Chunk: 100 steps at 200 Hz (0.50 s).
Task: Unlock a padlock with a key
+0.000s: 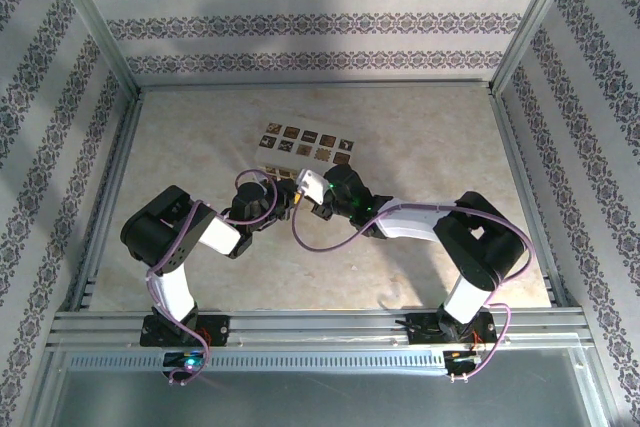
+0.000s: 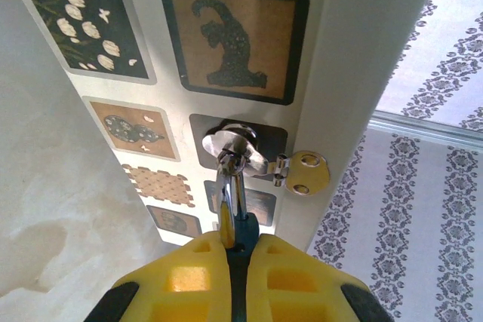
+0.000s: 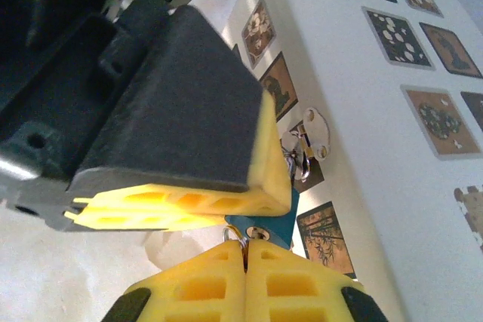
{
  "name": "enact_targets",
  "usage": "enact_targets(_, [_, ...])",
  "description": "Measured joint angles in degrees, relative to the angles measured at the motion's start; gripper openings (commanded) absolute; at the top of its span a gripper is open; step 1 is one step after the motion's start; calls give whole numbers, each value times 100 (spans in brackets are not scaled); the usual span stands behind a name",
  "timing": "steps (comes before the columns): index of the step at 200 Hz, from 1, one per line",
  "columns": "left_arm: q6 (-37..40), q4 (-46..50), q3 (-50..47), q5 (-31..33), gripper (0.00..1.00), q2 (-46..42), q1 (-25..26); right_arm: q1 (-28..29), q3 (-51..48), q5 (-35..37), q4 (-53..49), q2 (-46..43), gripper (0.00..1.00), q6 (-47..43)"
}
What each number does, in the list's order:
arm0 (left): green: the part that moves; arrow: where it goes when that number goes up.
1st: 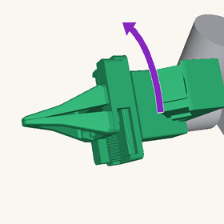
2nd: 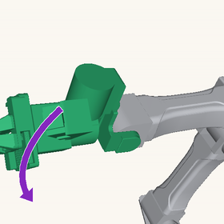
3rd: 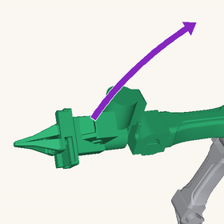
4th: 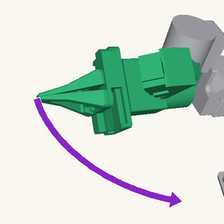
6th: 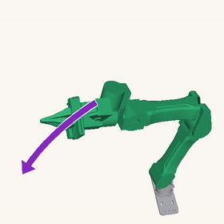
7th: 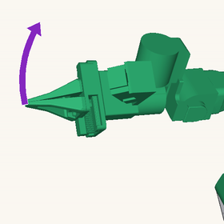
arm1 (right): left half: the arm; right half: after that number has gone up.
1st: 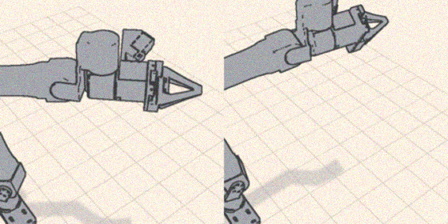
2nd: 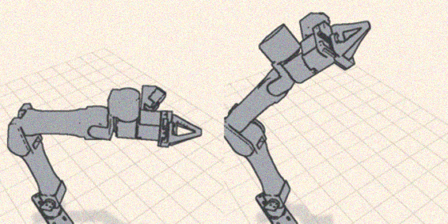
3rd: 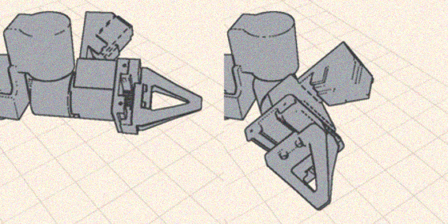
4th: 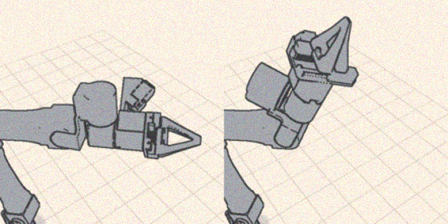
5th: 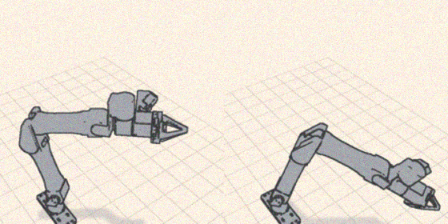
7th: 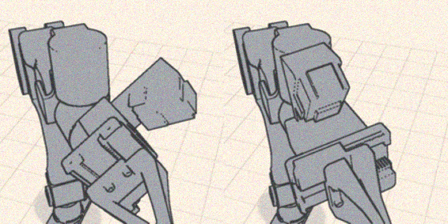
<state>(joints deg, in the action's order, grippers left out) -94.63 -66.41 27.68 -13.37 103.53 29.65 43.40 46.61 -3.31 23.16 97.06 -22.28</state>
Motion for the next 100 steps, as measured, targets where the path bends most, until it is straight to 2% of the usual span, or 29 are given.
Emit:
enact_targets(63, [2, 0, 0, 122, 0, -20, -2, -376, -136, -820, 557, 125, 0, 1827])
enact_targets(100, [2, 0, 0, 168, 0, -39, -2, -468, -216, -1060, 883, 195, 0, 2710])
